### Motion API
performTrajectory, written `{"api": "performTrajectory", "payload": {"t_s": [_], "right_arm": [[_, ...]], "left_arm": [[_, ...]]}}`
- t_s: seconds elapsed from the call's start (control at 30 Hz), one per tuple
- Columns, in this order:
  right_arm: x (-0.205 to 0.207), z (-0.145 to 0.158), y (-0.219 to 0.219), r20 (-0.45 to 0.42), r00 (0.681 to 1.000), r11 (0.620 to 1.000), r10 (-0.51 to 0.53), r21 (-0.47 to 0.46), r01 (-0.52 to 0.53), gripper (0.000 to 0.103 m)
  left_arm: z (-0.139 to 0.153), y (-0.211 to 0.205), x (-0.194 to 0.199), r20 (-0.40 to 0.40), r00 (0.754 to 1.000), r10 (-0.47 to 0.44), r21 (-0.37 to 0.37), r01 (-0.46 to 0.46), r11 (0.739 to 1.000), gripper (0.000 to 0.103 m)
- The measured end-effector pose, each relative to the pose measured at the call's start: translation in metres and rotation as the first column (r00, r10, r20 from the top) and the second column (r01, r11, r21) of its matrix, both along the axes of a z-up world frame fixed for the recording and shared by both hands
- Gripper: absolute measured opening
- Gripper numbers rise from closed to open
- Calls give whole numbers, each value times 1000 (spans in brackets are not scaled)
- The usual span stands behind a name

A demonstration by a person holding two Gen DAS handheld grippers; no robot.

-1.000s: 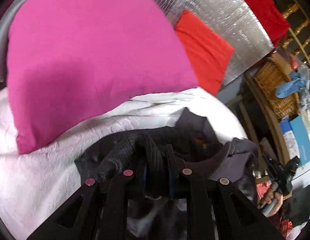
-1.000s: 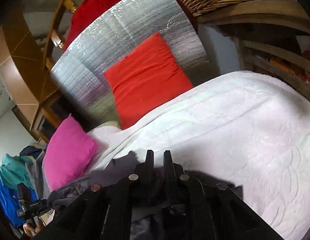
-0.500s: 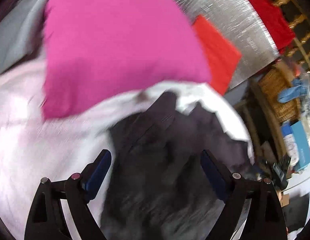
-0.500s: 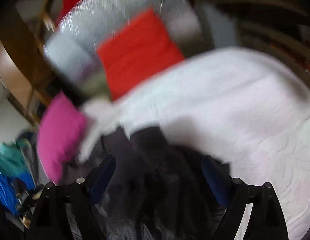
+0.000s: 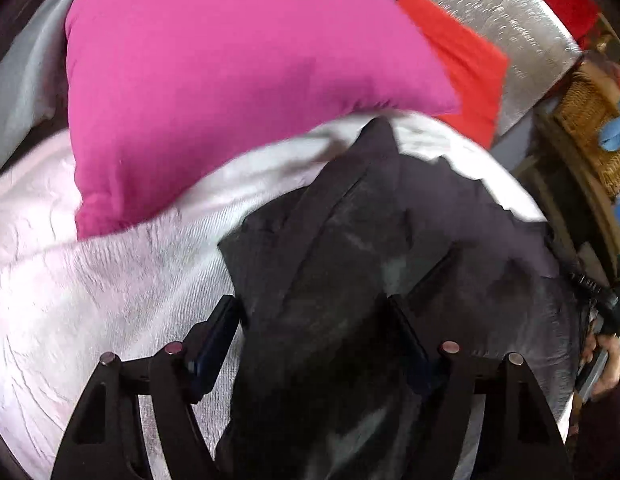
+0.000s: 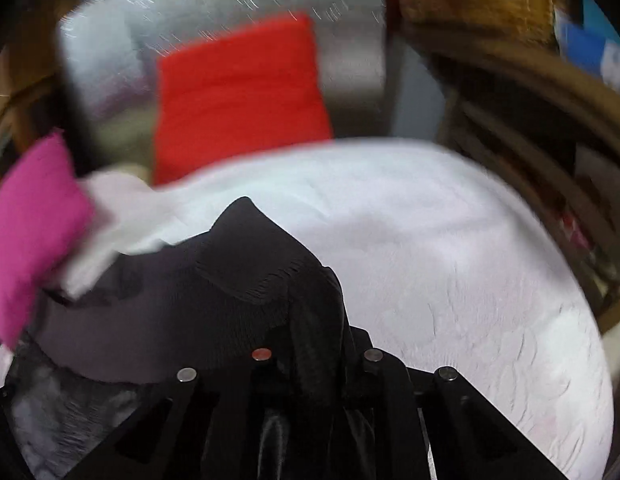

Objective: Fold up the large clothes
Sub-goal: 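Lower the hem onto the collar and open both grippers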

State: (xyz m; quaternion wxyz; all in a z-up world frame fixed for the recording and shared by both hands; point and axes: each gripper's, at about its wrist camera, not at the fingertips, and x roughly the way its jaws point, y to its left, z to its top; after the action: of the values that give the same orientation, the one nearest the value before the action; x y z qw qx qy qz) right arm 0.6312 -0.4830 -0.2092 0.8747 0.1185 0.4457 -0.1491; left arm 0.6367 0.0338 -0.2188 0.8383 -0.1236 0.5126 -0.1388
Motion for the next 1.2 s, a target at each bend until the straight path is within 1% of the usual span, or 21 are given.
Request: {"api": "performTrajectory", "payload": {"t_s": [0.03, 0.1, 0.13, 0.17, 0.2, 0.27, 0.33, 0.4, 0.47, 0.57, 0.7, 0.77, 0.8, 0.87, 0.93, 1.0, 1.07, 1.1, 1.13, 1.17, 1.2], "right_arm": [[-1, -11, -5, -31, 1000, 999, 2, 50, -1, 25], [-19, -11, -17, 35, 999, 986, -21, 163, 15, 32], [-34, -5, -26, 79, 996, 973, -47, 231, 28, 54], [-48, 1, -33, 117, 990, 955, -75, 296, 37, 82], [-73, 10, -43, 191, 974, 927, -121, 372, 42, 86], [-103, 21, -50, 264, 954, 897, -143, 441, 12, 86], [-141, 24, -58, 279, 951, 863, -132, 505, -29, 86], [-184, 22, -60, 307, 943, 822, -130, 565, -71, 86], [-219, 12, -58, 319, 937, 785, -145, 613, -88, 86], [-253, -18, -48, 291, 942, 691, -168, 716, -98, 86], [-261, -59, -31, 196, 964, 612, -181, 790, -46, 86], [-248, -79, -27, 160, 966, 577, -205, 816, -13, 86], [-242, -83, -24, 166, 961, 579, -221, 815, -8, 86], [-227, -78, -21, 211, 951, 604, -226, 796, -33, 86], [-206, -80, -21, 164, 957, 614, -240, 789, 19, 87], [-196, -81, -21, 151, 952, 613, -265, 789, 46, 87], [-182, -78, -20, 165, 941, 651, -296, 756, 72, 85], [-177, -78, -20, 168, 933, 657, -317, 749, 88, 81], [-177, -79, -20, 167, 931, 661, -323, 744, 96, 66], [-176, -81, -20, 163, 932, 657, -323, 748, 97, 56], [-175, -81, -19, 162, 931, 654, -328, 750, 100, 54]], "left_arm": [[-6, 5, -1, -31, 999, 19, -33, -20, 999, 76], [-11, 17, -8, -57, 997, 49, -96, -55, 994, 76], [-10, 24, -14, -54, 997, 60, -111, -66, 992, 76], [-7, 30, -21, -45, 997, 68, -109, -73, 991, 76], [-3, 36, -29, -33, 997, 75, -104, -78, 991, 76], [10, 43, -50, 5, 997, 76, -93, -75, 993, 76], [23, 46, -79, 36, 998, 51, -85, -47, 995, 76], [30, 50, -108, 46, 998, 43, -126, -37, 991, 78], [29, 60, -135, 43, 997, 56, -164, -49, 985, 84], [16, 66, -153, -30, 994, 103, -253, -107, 961, 85], [-10, 62, -146, -150, 972, 183, -295, -221, 930, 87], [-25, 61, -136, -223, 951, 215, -357, -284, 890, 87], [-29, 59, -132, -246, 944, 220, -376, -303, 876, 87], [-28, 55, -127, -241, 941, 238, -406, -320, 856, 89], [-25, 50, -118, -233, 941, 246, -447, -328, 832, 91], [-31, 50, -108, -271, 921, 279, -471, -380, 796, 93], [-39, 53, -99, -307, 898, 314, -503, -433, 748, 92], [-40, 55, -98, -311, 890, 333, -523, -453, 722, 92], [-39, 56, -99, -305, 885, 351, -532, -465, 708, 85], [-37, 57, -99, -292, 882, 371, -514, -471, 717, 58], [-37, 56, -98, -284, 888, 362, -500, -459, 734, 52]]}}
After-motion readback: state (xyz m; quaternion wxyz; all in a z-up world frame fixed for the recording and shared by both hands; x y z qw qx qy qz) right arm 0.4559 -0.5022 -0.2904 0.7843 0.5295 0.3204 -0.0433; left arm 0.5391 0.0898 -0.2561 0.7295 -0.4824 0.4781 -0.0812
